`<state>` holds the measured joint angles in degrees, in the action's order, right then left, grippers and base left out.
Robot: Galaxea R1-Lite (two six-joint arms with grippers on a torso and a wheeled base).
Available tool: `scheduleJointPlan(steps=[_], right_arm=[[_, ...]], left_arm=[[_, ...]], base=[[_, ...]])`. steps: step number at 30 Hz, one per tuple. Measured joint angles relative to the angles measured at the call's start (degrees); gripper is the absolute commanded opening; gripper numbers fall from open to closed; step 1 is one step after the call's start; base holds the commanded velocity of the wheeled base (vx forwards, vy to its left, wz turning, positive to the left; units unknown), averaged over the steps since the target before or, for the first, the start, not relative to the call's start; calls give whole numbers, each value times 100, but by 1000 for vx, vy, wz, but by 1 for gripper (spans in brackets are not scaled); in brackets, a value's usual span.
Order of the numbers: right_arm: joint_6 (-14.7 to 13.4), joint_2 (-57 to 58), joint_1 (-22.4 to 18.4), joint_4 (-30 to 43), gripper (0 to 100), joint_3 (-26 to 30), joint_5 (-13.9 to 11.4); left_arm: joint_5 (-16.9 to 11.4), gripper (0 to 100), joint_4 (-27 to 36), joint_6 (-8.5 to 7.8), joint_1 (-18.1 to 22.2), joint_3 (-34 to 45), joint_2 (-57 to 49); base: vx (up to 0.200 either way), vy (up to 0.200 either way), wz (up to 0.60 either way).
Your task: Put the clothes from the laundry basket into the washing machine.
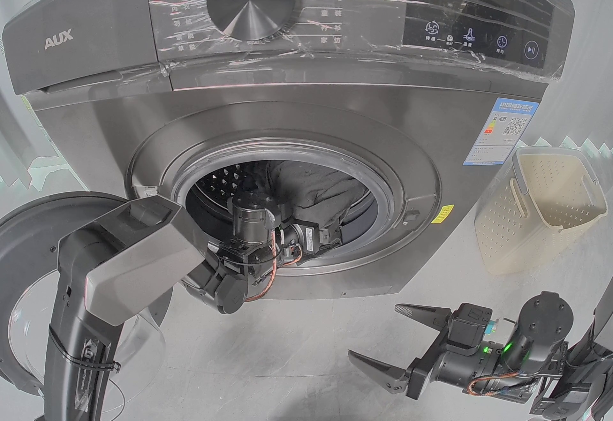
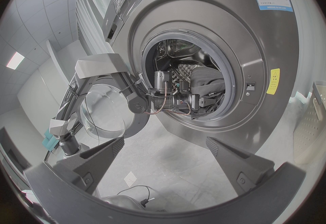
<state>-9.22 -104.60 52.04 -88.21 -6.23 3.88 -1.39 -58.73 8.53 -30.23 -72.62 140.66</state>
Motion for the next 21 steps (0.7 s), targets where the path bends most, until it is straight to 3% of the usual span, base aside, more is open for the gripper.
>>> scheduleJointPlan(steps=[1, 10, 21], right_arm=[[0, -1, 2, 2, 100, 0, 0], [-2, -9, 7, 0, 100, 0, 0], [-2, -11, 10, 0, 100, -18, -2]], left_arm=[[2, 0, 11, -38, 2, -67, 55], [146, 0, 90, -85, 48, -814, 417], [729, 0, 60, 66, 352, -2239, 640]], base=[[0, 0, 0], [0, 0, 0], [0, 0, 0]])
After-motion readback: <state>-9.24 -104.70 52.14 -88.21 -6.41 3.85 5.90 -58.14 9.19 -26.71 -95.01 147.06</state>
